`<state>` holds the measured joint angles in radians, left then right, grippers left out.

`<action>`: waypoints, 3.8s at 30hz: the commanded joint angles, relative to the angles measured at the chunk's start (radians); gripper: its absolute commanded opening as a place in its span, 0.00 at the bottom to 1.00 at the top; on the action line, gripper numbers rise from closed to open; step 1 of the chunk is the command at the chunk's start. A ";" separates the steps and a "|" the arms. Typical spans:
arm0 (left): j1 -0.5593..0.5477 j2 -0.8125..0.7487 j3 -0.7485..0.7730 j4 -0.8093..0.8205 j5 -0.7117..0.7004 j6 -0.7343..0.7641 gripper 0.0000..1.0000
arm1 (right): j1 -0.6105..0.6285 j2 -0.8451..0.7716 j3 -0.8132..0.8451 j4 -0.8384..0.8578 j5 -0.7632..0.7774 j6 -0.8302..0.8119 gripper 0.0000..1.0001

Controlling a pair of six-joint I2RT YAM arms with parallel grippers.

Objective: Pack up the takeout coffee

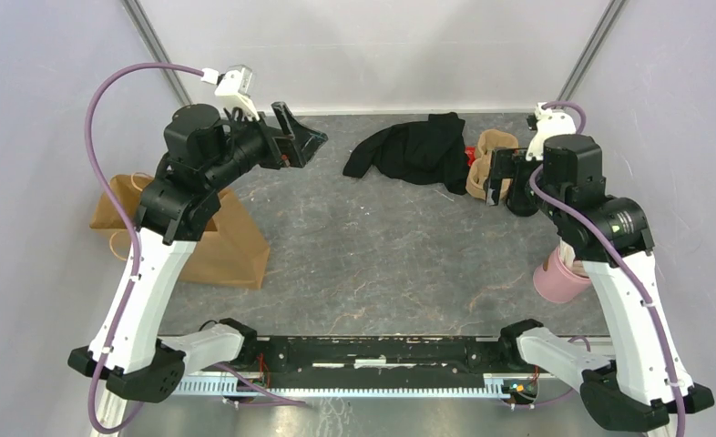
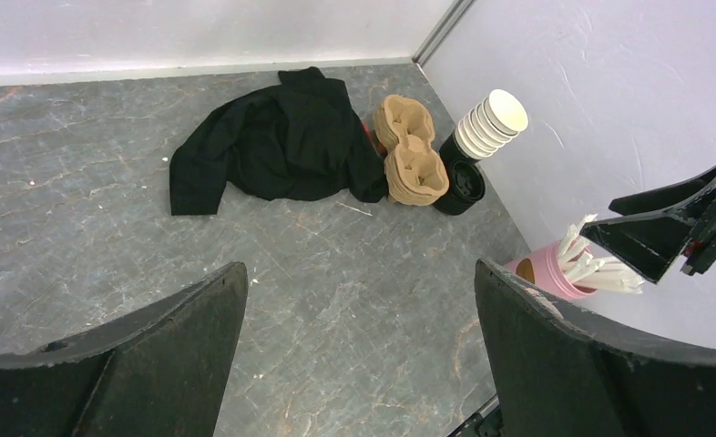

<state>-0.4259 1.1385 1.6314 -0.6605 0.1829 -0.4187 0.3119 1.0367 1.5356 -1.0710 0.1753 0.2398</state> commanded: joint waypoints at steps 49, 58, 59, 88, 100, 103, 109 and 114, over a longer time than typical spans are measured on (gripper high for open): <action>-0.194 0.182 0.112 -0.030 -0.141 0.244 1.00 | -0.501 0.464 -0.121 0.541 -0.122 -0.039 0.67; -0.279 0.186 0.100 -0.031 -0.245 0.327 1.00 | -0.510 0.620 0.137 0.554 -0.067 -0.113 0.69; -0.278 0.185 0.102 -0.033 -0.253 0.330 1.00 | -0.510 0.636 0.154 0.560 -0.069 -0.117 0.68; -0.277 0.227 0.131 -0.043 -0.282 0.362 1.00 | -0.544 0.805 0.193 0.571 -0.097 -0.091 0.30; -0.278 0.221 0.130 -0.040 -0.272 0.358 1.00 | -0.544 0.800 0.179 0.567 -0.108 -0.091 0.19; -0.278 0.221 0.130 -0.040 -0.270 0.359 1.00 | -0.544 0.799 0.178 0.568 -0.108 -0.091 0.19; -0.278 0.221 0.133 -0.041 -0.274 0.360 1.00 | -0.543 0.798 0.175 0.564 -0.110 -0.092 0.12; -0.278 0.219 0.132 -0.041 -0.273 0.360 1.00 | -0.545 0.787 0.166 0.561 -0.111 -0.092 0.07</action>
<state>-0.7029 1.3682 1.7233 -0.7162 -0.0883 -0.0963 -0.2279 1.8450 1.7123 -0.5243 0.0708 0.1444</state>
